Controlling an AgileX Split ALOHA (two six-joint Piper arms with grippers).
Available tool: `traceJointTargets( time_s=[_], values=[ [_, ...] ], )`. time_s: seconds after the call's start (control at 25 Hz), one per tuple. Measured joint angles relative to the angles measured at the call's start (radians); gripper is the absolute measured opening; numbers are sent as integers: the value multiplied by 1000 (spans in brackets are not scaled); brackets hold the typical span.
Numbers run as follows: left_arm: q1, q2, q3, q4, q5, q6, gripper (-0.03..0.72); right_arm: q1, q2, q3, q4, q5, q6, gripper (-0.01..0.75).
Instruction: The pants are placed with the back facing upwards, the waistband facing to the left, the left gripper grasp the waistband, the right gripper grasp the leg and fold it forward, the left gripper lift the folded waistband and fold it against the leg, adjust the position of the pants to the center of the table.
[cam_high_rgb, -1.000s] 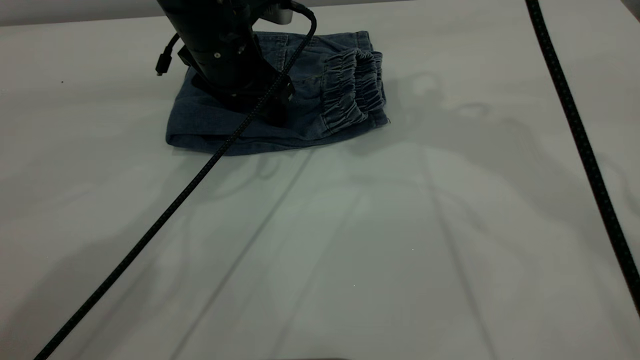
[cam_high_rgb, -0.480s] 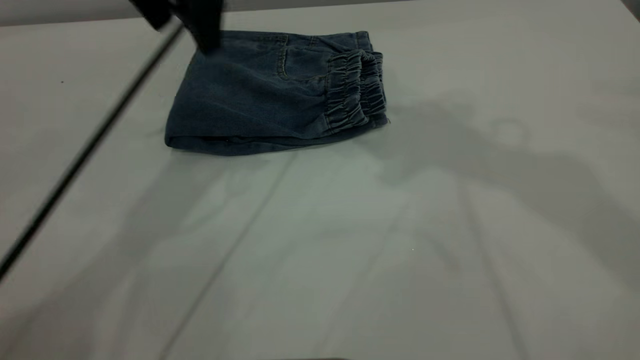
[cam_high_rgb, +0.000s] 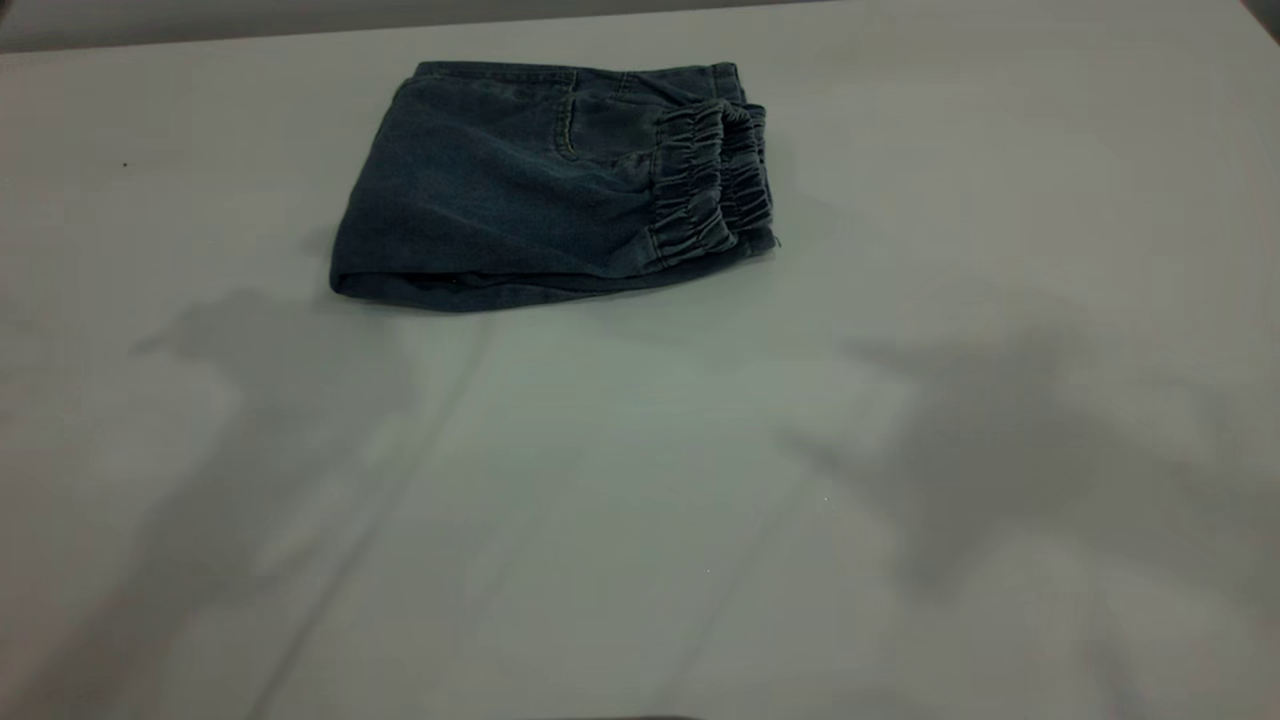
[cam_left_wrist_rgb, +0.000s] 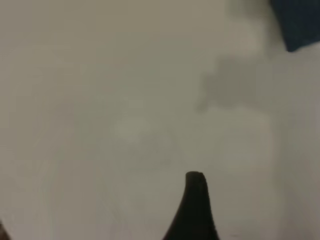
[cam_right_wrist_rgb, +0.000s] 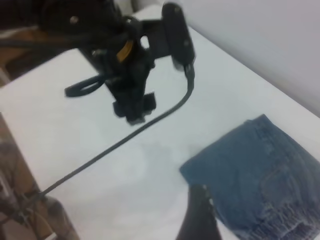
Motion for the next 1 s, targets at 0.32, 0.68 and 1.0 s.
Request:
traceJointTargets(
  time_s=[0.32,0.68,1.0],
  values=[
    [0,-203,0,-54,1,-2,565,0,-142,0,-37,187,93,465],
    [0,-587,0,-277,1,98,565,0,-268,149,-84,223,207,465],
    [0,-1031,154,-461,1,175,565,0,-555,394,-91,223,218,465]
  ],
)
